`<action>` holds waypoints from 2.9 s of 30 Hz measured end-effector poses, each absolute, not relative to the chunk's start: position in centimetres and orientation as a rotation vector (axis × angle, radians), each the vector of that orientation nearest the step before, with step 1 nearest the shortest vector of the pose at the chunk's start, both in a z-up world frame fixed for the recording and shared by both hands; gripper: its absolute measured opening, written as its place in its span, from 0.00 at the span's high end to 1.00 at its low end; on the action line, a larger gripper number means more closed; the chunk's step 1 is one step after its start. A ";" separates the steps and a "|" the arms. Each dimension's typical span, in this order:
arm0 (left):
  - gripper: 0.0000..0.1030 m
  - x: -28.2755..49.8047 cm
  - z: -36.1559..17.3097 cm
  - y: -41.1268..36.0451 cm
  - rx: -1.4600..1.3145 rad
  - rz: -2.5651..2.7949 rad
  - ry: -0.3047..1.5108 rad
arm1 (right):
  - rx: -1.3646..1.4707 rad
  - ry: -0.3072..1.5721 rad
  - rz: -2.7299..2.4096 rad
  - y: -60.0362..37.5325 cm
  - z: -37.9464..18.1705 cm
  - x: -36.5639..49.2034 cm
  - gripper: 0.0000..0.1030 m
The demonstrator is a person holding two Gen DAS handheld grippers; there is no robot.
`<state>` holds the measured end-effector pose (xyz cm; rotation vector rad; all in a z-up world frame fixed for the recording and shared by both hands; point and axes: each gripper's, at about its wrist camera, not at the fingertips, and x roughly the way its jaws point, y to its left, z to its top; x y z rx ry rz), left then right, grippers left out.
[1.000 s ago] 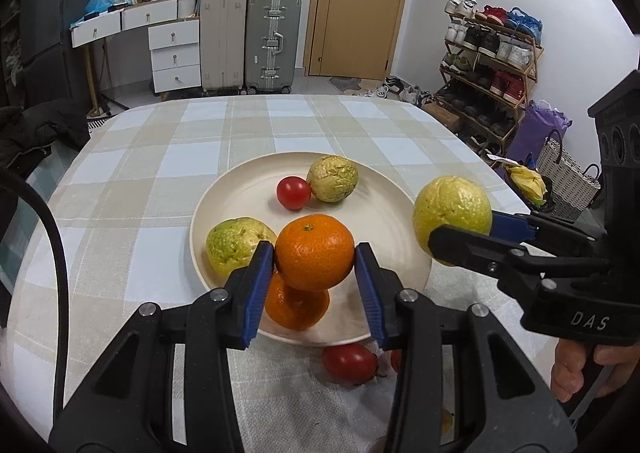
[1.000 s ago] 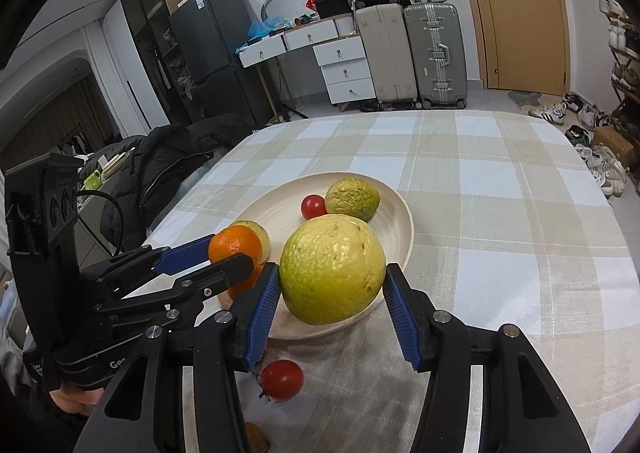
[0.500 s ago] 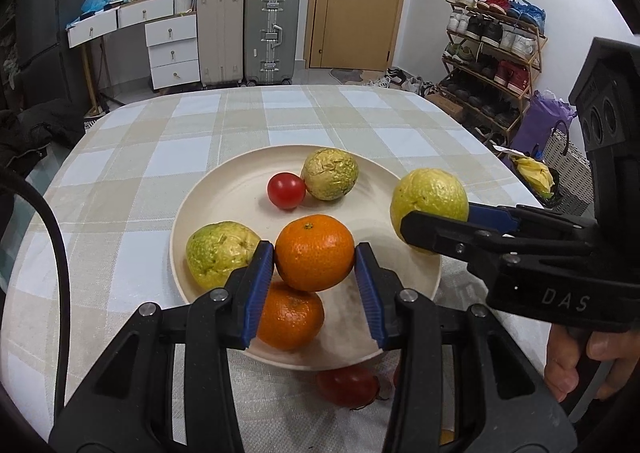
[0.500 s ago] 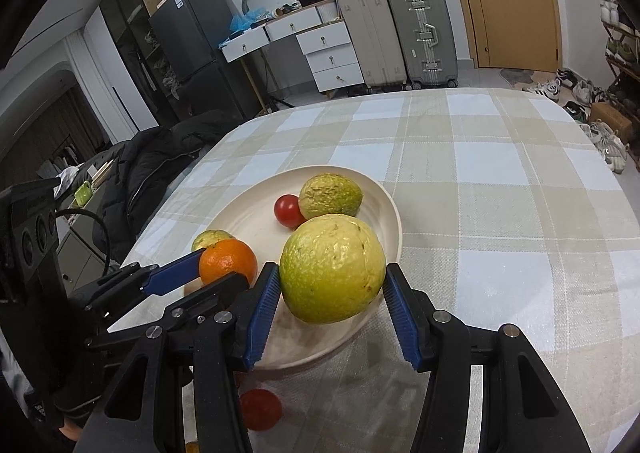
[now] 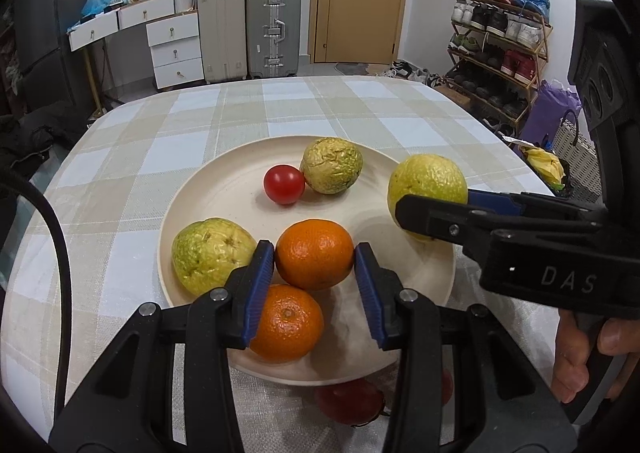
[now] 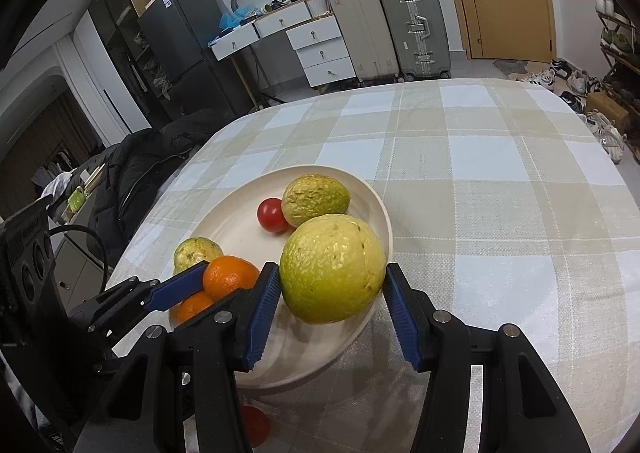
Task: Organize fruits
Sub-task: 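Lower both fruits onto the plate and open both grippers, then move both tools back toward the two small brown fruits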
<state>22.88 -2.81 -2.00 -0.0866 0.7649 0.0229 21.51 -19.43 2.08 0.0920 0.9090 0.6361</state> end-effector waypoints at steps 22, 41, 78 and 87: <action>0.13 17.0 0.0 -0.7 -0.114 0.020 0.720 | 0.047 0.794 0.620 -22.5 4.7 16.0 0.00; 0.01 8.7 2.3 -1.7 -0.069 0.007 0.665 | -0.012 0.800 0.636 -24.0 4.5 10.0 0.00; 0.01 7.2 1.1 -1.6 -0.016 0.030 0.708 | -0.235 0.881 0.668 -21.0 1.7 6.9 0.00; 0.01 7.5 0.7 -1.4 -0.025 0.030 0.730 | -0.304 0.918 0.676 -20.1 0.7 6.6 0.00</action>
